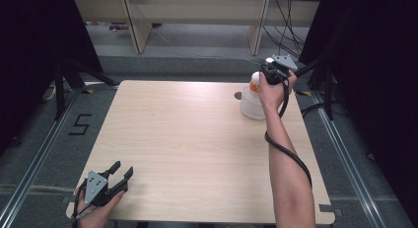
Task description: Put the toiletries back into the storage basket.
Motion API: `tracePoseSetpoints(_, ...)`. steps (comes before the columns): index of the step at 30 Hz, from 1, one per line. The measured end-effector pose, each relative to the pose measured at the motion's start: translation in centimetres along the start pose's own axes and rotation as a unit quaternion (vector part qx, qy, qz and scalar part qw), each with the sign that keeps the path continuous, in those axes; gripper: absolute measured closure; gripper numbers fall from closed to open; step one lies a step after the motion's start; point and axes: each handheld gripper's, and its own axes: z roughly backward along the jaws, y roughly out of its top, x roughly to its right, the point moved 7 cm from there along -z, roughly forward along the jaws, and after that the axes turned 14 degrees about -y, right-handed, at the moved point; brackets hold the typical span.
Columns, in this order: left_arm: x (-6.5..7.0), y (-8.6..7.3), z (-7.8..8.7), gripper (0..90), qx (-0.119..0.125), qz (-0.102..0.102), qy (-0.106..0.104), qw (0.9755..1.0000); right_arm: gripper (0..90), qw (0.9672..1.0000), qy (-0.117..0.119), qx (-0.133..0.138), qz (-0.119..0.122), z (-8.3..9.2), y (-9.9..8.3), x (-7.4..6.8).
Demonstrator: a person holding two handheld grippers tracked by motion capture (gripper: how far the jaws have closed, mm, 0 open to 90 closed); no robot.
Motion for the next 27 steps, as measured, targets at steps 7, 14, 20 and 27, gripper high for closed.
tracePoseSetpoints(7, 0.0, 0.01, 0.0, 47.5, 0.0, 0.0, -0.001, 1.0, 60.1, 1.0, 0.002, 0.004, 0.006, -0.02, -0.04, -0.03)
tracePoseSetpoints(14, 0.02, 0.01, 0.02, 47.4, 0.001, -0.001, -0.002, 1.0, 59.8, 1.0, 0.0, 0.005, 0.008, 0.2, -0.2, -0.15)
tracePoseSetpoints(20, 0.04, 0.01, 0.01, 47.3, -0.001, -0.003, -0.002, 1.0, 53.6, 0.9999, 0.007, 0.007, 0.001, 0.44, -0.42, -0.14)
tracePoseSetpoints(27, 0.02, 0.01, 0.01, 47.2, 0.0, -0.001, -0.002, 1.0, 42.5, 0.9997, 0.015, -0.017, -0.008, 0.63, -0.86, -0.03)
